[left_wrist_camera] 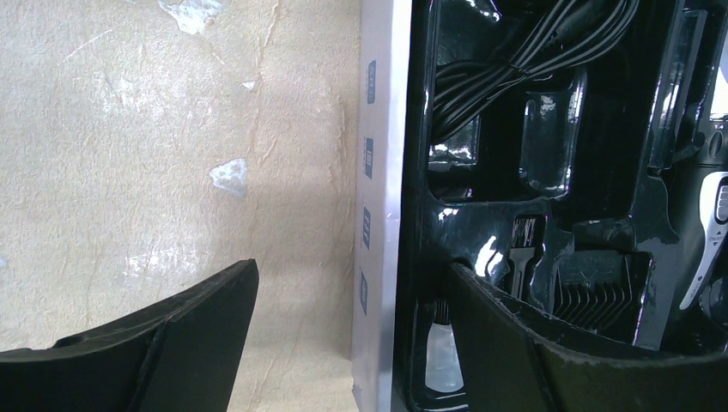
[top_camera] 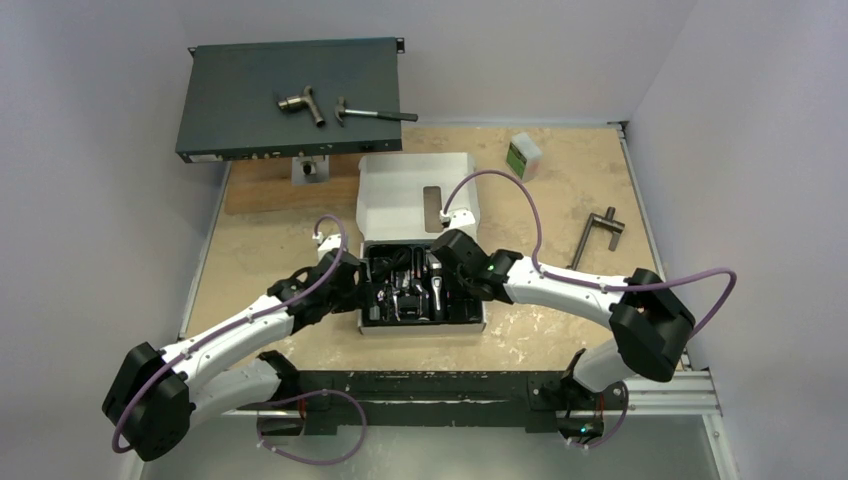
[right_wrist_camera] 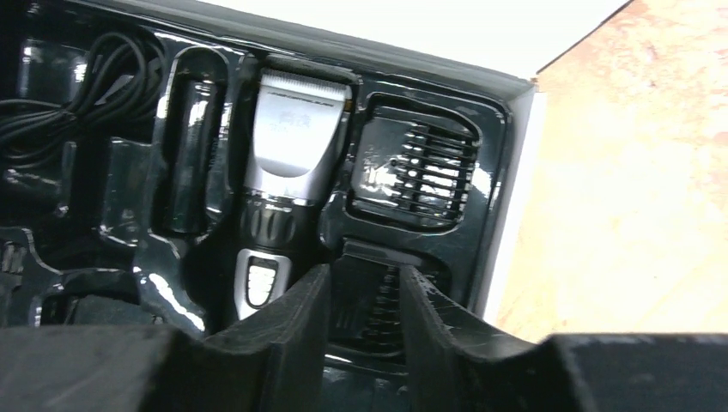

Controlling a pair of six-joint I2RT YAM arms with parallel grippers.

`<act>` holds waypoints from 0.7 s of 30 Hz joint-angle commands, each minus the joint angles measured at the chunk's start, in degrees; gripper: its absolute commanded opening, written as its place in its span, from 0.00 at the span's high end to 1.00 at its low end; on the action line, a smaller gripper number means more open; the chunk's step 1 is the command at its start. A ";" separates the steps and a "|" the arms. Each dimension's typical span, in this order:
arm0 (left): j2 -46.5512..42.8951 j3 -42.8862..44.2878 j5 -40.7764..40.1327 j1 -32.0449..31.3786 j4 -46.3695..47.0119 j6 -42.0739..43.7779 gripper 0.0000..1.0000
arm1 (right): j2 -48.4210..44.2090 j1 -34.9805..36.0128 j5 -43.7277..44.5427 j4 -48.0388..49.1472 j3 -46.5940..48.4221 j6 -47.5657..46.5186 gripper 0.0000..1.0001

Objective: Sort the hair-cutting tools
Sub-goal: Place the haircut tool in the storage box.

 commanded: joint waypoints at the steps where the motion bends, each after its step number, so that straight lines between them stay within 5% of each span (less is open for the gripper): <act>1: -0.38 -0.40 -0.09 0.17 0.10 0.36 0.20 | -0.53 -0.43 4.92 -3.37 2.34 -0.03 0.63; 7: -0.32 -0.26 -0.09 0.19 0.17 0.27 0.20 | -4.71 -0.43 2.21 -4.10 4.35 0.41 0.59; 14: 0.05 -0.23 0.17 0.20 0.64 0.30 0.20 | -7.32 -0.35 -0.84 -1.97 0.87 -0.67 0.97; 21: 0.33 -0.30 0.26 0.18 0.83 0.36 0.20 | -4.83 -0.36 -3.24 -0.08 -2.51 0.00 1.00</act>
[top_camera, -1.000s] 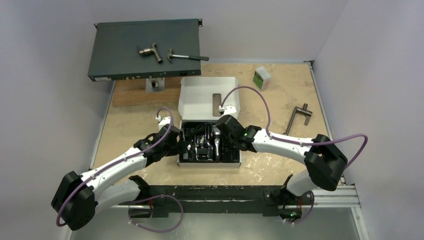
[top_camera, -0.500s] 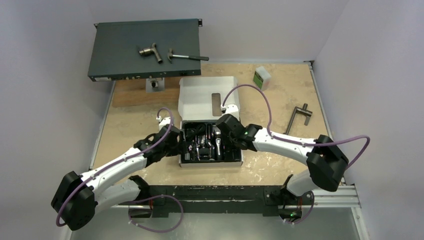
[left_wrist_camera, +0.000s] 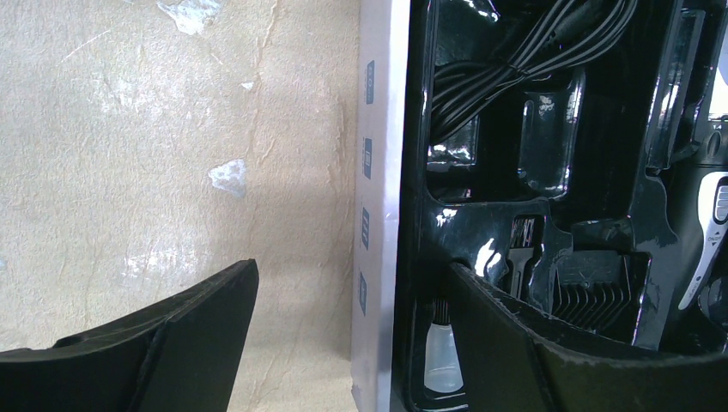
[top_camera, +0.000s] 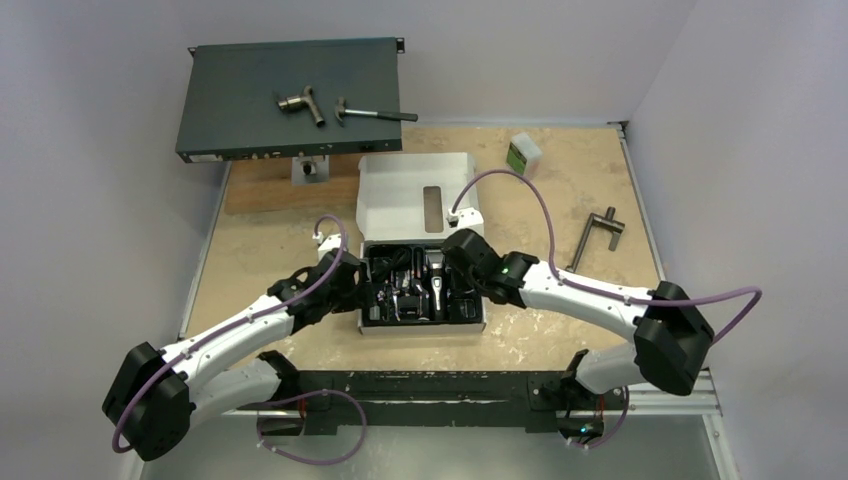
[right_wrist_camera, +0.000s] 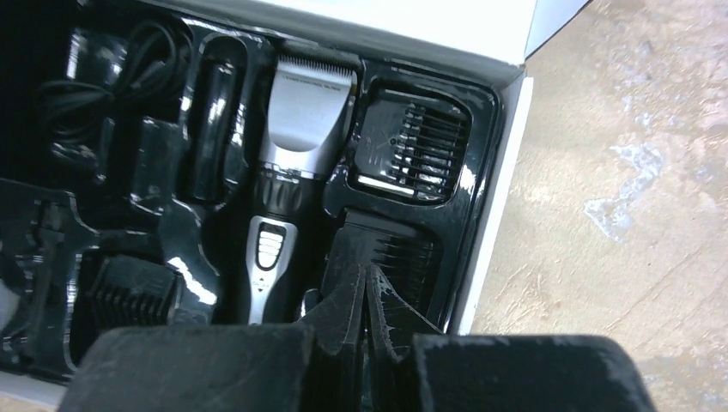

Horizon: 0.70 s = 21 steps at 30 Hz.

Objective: Sort the hair-cutting tools
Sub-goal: Place the haircut tool in the storage box.

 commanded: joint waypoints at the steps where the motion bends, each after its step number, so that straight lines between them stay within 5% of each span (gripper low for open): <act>1: 0.35 -0.27 0.04 0.20 0.86 0.41 0.20 | 2.49 -0.19 -2.53 2.39 -1.79 0.40 1.00; 21: 1.02 -0.82 0.35 0.16 1.72 0.41 0.20 | 10.33 -0.28 2.81 -0.90 -0.53 -1.57 1.00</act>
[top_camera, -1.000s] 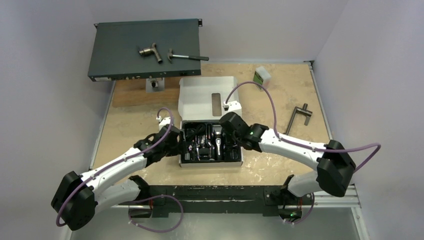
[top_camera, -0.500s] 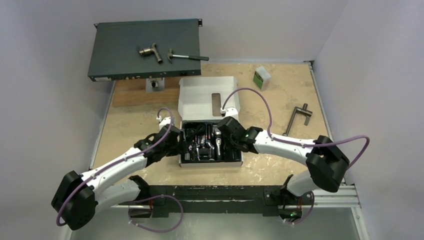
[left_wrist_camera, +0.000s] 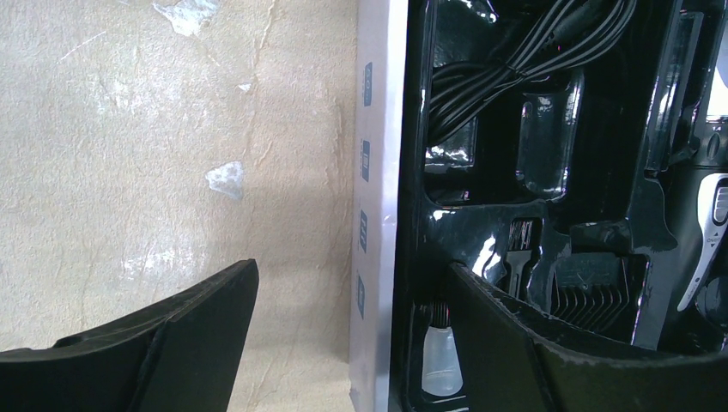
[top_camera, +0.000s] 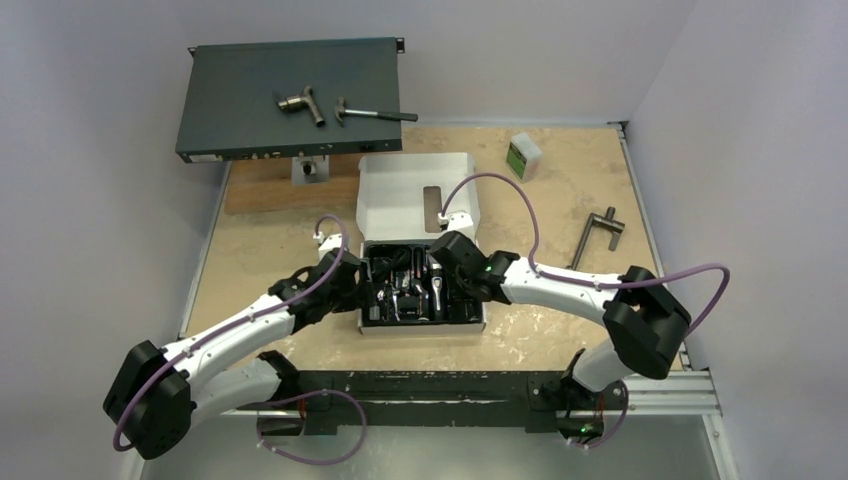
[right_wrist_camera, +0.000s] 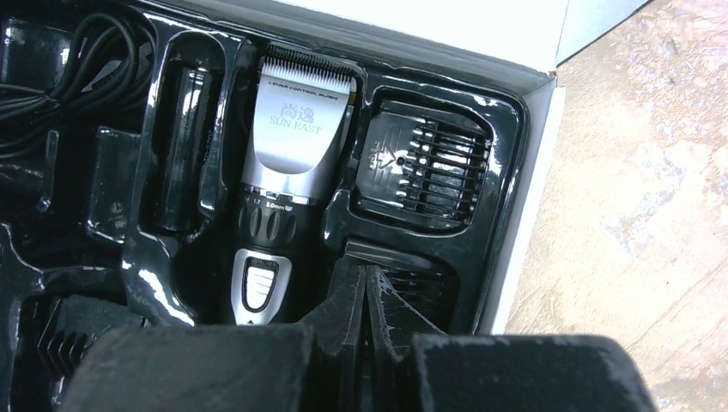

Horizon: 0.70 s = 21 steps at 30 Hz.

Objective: Sort the hair-cutting tools
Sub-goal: Place the haircut tool in the storage box.

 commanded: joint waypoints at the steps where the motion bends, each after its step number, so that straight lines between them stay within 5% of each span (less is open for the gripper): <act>1: 0.62 -0.75 0.23 0.18 1.38 0.35 0.20 | 3.51 -0.32 1.44 -3.01 -0.72 -1.41 1.00; 21: 1.24 -0.38 0.85 0.17 1.74 0.45 0.20 | -8.07 -0.39 0.02 -5.46 4.32 -0.11 1.00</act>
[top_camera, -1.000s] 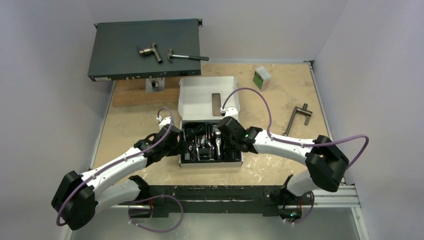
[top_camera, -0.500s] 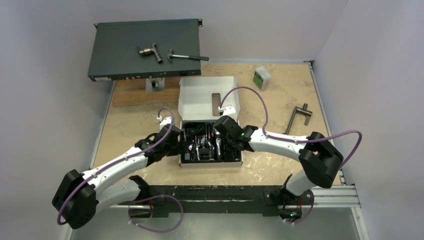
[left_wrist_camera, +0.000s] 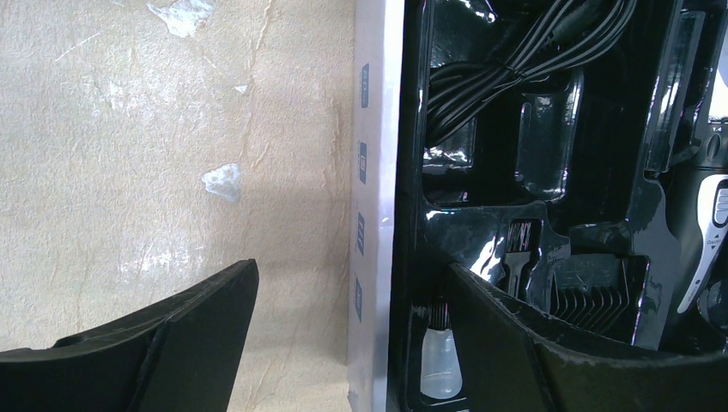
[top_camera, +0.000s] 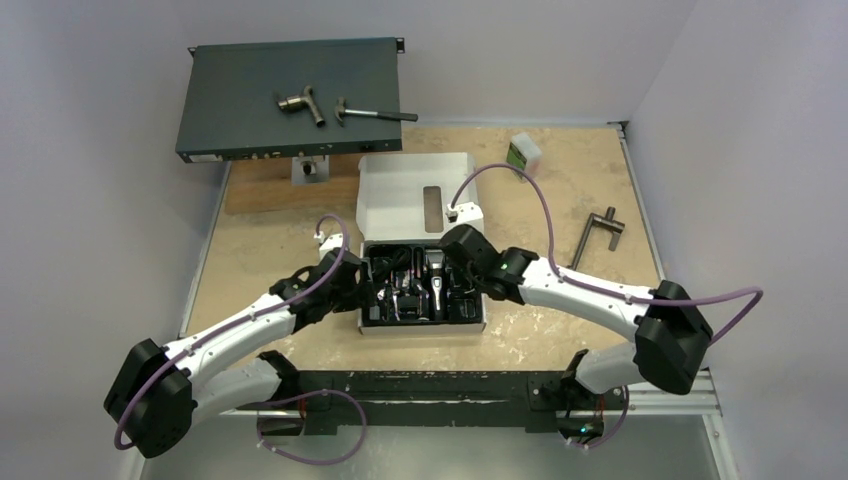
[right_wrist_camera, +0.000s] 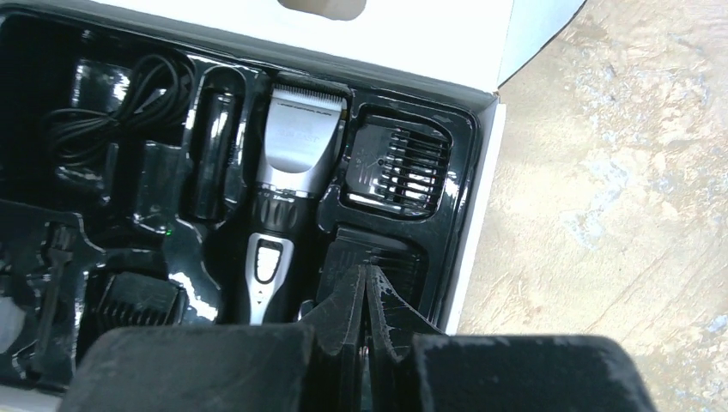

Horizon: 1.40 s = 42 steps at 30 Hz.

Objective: Sort the hair-cutting tools
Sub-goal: Place the haircut tool in the storage box.

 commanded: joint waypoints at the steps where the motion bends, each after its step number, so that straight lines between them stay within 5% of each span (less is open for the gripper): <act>1: 0.62 -0.34 0.68 0.17 1.17 0.45 0.20 | -2.24 -0.29 -1.66 -0.65 2.22 0.24 1.00; 13: 0.72 -0.77 0.90 0.18 1.58 0.47 0.20 | 4.96 -0.33 -8.23 4.70 -6.95 4.57 1.00; 26: 0.35 -0.82 0.83 0.18 1.76 0.58 0.20 | -3.02 -0.29 -3.54 1.38 -1.44 2.97 1.00; 37: 1.01 -0.80 1.47 0.18 2.28 0.40 0.20 | 7.31 -0.37 -7.04 5.31 -4.98 3.20 1.00; 42: 1.09 -1.02 1.43 0.18 2.28 0.58 0.20 | 5.16 -0.41 -6.83 6.02 -6.02 3.87 1.00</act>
